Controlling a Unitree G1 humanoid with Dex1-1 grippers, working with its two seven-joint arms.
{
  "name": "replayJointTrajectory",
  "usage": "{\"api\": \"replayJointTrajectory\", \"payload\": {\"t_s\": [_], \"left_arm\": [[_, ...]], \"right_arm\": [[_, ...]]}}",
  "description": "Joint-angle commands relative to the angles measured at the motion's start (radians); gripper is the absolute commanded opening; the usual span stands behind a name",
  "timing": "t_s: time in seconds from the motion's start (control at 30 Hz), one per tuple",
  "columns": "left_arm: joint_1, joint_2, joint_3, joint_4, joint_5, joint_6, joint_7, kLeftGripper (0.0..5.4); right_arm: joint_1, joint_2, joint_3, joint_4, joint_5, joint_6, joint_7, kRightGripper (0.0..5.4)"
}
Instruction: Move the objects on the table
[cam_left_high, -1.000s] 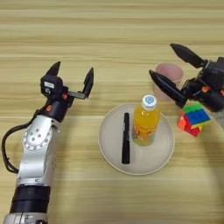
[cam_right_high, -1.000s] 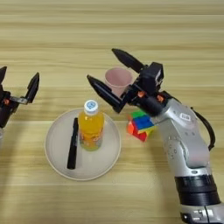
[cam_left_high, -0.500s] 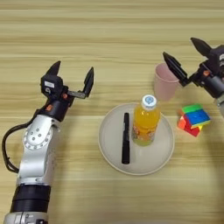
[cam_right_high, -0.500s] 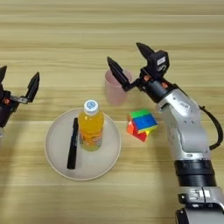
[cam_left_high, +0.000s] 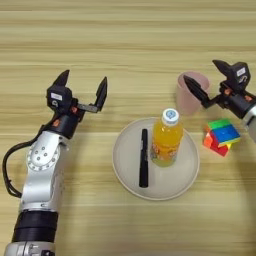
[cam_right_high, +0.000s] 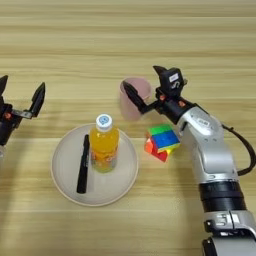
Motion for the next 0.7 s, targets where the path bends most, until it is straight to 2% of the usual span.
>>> {"api": "replayJointTrajectory", "payload": {"t_s": [0.03,0.37,0.57,0.7], "left_arm": [[-0.008,0.010,0.003,0.005,0.006,-0.004,-0.002,5.40],[-0.012,0.008,0.006,0.006,0.004,0.001,-0.003,5.40],[-0.020,0.005,0.006,0.014,0.006,-0.002,-0.002,5.40],[-0.023,0.005,0.006,0.016,0.007,-0.003,-0.002,5.40]], "right_arm": [[0.054,-0.028,-0.014,-0.039,0.000,0.024,0.010,5.38],[0.112,-0.061,-0.016,-0.121,0.003,0.081,0.023,5.38],[0.112,-0.065,-0.006,-0.091,-0.007,0.105,0.031,5.38],[0.107,-0.065,0.002,-0.070,0.016,0.164,0.056,5.38]]}}
